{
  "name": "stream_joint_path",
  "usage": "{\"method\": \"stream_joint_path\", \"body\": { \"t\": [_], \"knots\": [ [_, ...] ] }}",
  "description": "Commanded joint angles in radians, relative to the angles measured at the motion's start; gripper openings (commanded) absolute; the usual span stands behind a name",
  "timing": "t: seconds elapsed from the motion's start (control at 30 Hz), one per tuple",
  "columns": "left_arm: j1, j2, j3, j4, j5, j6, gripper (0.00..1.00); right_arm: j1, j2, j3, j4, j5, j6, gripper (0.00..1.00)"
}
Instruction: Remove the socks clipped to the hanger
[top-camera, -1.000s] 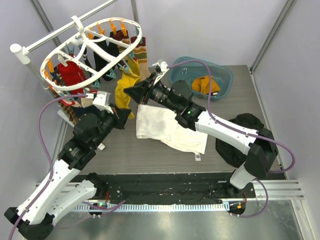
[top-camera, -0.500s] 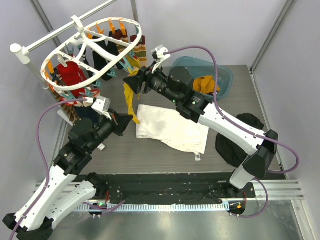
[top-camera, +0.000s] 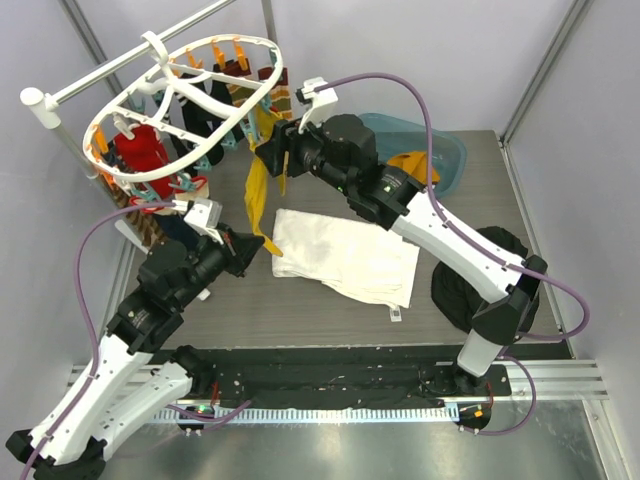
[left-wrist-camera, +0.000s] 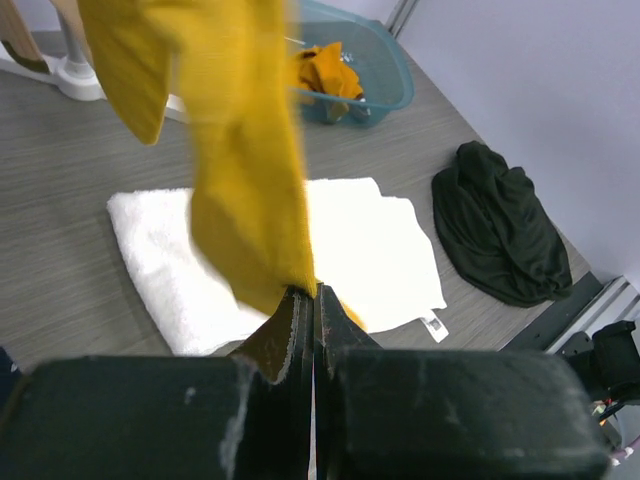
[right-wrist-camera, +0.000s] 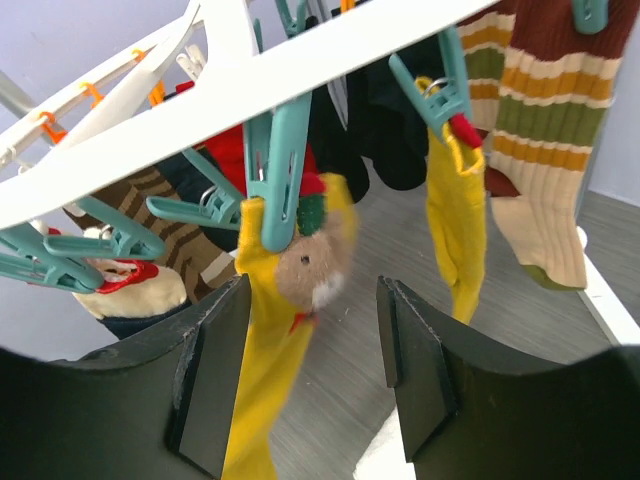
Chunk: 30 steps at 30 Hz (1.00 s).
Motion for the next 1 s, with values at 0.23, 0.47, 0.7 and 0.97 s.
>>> {"method": "stream_joint_path", "body": {
  "t": [0.23,0.47,0.7,0.97],
  "knots": [
    [0.002,0.038,0.026,-0.050,-0.030,-0.006,0.00,-0.004,-0.013,0.128,-0.055,0.043,-0.014,0.61],
    [0.002,0.043,0.026,-0.050,-0.032,-0.009,0.00,0.007,0.038,0.200,-0.047,0.092,-0.028,0.61],
    [0.002,0.055,0.021,-0.050,-0.032,-0.011,0.00,0.070,0.134,0.325,-0.081,0.233,-0.080,0.61],
    [0.002,0.050,0.006,-0.047,-0.030,-0.012,0.00,0.125,0.182,0.381,-0.052,0.321,-0.159,0.62]
  ]
}}
